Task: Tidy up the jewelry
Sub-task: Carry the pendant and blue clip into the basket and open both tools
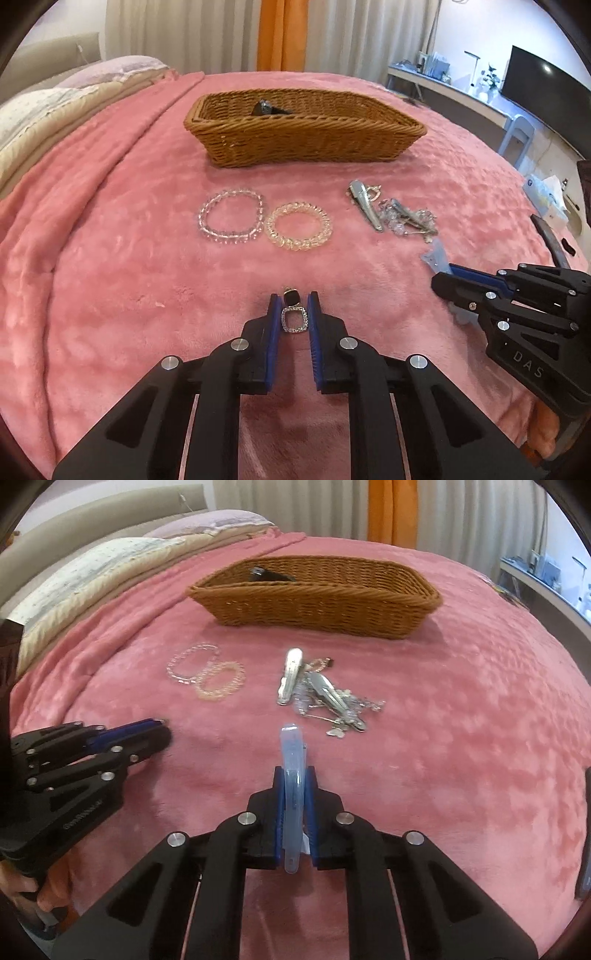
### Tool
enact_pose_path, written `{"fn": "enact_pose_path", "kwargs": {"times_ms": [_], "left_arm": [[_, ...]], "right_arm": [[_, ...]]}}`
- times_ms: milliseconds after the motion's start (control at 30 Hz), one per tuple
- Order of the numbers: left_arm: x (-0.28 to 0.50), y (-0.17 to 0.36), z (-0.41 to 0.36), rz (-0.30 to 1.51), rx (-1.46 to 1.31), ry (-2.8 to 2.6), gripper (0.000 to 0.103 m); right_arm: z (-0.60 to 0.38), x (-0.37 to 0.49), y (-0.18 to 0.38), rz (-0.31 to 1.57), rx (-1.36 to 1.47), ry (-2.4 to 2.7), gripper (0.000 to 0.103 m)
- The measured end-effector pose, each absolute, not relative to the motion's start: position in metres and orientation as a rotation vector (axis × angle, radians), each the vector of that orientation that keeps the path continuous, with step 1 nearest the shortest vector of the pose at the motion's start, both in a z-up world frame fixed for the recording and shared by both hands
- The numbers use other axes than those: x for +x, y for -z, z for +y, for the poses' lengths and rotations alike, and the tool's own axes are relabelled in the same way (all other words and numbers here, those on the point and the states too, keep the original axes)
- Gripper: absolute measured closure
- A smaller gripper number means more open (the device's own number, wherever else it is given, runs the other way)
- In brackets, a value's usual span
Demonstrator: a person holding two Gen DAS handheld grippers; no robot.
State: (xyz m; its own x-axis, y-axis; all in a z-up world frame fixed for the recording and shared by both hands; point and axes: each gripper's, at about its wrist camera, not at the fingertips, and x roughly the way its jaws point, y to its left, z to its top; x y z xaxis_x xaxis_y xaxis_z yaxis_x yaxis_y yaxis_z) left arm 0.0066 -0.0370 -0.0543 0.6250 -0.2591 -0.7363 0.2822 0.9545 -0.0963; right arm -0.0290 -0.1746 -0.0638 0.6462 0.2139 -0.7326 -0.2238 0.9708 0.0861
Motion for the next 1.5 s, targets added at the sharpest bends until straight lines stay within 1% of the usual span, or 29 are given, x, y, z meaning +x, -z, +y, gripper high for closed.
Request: {"fn": "enact_pose_path", "kwargs": {"times_ms": [167,500,700,833,967,1167,1333,1500], "left_arm": [[-0.001,0.036,-0.033,0.771,-0.011,0.354,0.09],[0.009,-0.036,-0.034,0.572,-0.029,0.406,0.09],[0.046,-0.08,-0.037,0.496,-0.051,0.428,0.09],[0.088,-0.097,-0.04,0.491,-0.09,0.443,0.09],[0.13,-0.091,-0.043,0.521,-0.116,0.433,0.09],[0.184,-0.054,-0.045,0.608,-0.15,0.398,0.09],[0.206,-0.026,-0.043,0.685,-0.186,0.396,0.09],[0.209,-0.017,-0.046,0.707,-0.161,0.384,0.09]], "right_arm": [[-0.179,-0.035,0.044,0.78,0.017,-0.262,0.094],[-0.196,-0.016,-0.03,0.613,0.035,-0.239,0.094],[-0.207,0.025,-0.068,0.543,0.036,-0.214,0.094],[-0.207,0.064,-0.081,0.54,0.036,-0.214,0.094],[-0.207,0.116,-0.074,0.582,0.037,-0.208,0.094],[-0.208,0.183,-0.032,0.726,0.081,-0.195,0.094],[-0.208,0.204,0.001,0.819,0.089,-0.187,0.094],[-0.21,0.208,0.009,0.845,0.102,-0.19,0.094]]}}
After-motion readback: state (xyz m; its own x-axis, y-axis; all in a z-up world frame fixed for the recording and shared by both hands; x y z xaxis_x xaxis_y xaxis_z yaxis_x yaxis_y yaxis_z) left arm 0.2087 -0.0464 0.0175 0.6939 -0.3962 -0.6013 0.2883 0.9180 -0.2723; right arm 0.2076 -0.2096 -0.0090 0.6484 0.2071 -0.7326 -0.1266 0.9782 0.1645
